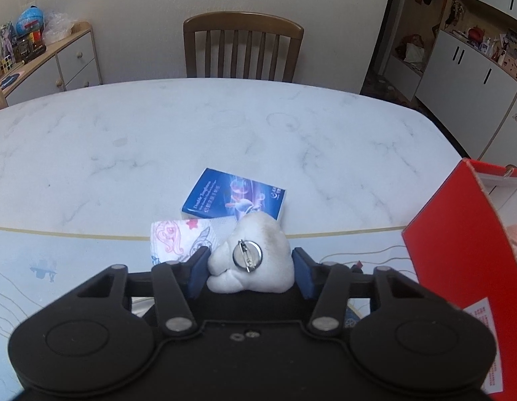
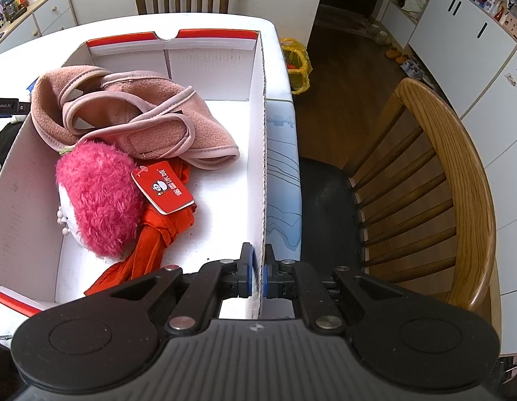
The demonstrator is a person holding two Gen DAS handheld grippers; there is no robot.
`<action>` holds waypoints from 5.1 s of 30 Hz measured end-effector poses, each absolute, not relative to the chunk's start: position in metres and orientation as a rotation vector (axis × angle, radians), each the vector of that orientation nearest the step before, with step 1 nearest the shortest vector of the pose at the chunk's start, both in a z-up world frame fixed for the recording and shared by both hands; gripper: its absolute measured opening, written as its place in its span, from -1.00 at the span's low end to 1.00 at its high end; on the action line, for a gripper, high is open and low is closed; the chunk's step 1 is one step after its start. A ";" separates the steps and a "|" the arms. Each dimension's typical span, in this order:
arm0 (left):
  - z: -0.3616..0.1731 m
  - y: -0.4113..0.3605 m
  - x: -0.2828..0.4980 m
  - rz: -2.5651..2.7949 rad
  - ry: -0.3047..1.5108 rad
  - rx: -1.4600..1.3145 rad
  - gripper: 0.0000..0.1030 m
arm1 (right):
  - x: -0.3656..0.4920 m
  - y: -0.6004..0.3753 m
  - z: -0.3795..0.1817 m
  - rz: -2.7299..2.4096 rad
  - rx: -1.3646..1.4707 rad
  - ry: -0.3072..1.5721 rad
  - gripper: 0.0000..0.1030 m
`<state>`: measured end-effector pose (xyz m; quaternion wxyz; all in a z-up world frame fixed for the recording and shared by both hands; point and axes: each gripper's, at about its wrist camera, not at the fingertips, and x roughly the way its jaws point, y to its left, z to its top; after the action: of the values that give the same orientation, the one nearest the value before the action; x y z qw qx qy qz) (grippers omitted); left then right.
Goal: Organize objects
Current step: 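Move the left gripper to the white plush toy and grasp it, then carry the white plush toy into the box and open the left gripper, then move the left gripper back to the black cloth and grasp it, then lift the black cloth into the box and release it beside the doll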
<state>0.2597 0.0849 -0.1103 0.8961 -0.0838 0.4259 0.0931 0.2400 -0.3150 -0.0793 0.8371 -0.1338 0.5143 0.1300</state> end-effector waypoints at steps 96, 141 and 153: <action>-0.023 -0.099 0.199 -0.227 0.969 -0.060 0.45 | 0.237 -0.332 -0.080 0.370 -0.221 1.052 -0.91; -0.124 0.063 0.261 0.084 1.027 0.084 0.97 | 0.239 -0.316 -0.080 0.258 -0.251 1.060 -0.89; -0.122 0.074 0.258 0.075 1.020 0.003 0.47 | 0.239 -0.315 -0.079 0.254 -0.255 1.062 -0.88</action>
<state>0.2580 0.0740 -0.1222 0.8722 0.0016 0.4879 0.0358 0.2387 -0.3152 -0.0794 0.8470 -0.1211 0.5035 0.1202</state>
